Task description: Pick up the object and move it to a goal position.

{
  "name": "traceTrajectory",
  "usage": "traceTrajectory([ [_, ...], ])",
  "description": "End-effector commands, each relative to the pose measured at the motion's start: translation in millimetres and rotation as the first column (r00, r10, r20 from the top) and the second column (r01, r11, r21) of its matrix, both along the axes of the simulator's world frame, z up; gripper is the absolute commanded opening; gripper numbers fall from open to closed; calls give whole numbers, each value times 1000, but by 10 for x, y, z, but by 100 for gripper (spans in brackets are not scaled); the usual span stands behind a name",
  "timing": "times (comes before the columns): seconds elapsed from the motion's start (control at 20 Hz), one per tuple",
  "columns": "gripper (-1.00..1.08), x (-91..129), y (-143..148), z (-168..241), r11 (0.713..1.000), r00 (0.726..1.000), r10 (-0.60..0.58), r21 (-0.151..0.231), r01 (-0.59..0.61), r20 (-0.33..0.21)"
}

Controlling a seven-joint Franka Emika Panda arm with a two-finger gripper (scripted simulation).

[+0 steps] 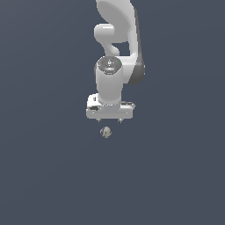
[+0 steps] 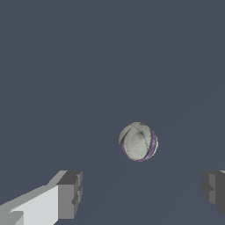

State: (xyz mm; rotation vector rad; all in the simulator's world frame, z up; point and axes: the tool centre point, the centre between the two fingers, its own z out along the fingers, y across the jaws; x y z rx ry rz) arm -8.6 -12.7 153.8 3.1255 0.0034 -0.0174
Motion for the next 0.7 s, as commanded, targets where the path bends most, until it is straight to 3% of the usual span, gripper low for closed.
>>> traceTrajectory([
  [0.0, 100, 0, 0, 0, 1000, 1000, 0, 0, 0, 0],
  [0.65, 100, -14, -211, 55, 999, 1000, -19, -36, 19, 9],
])
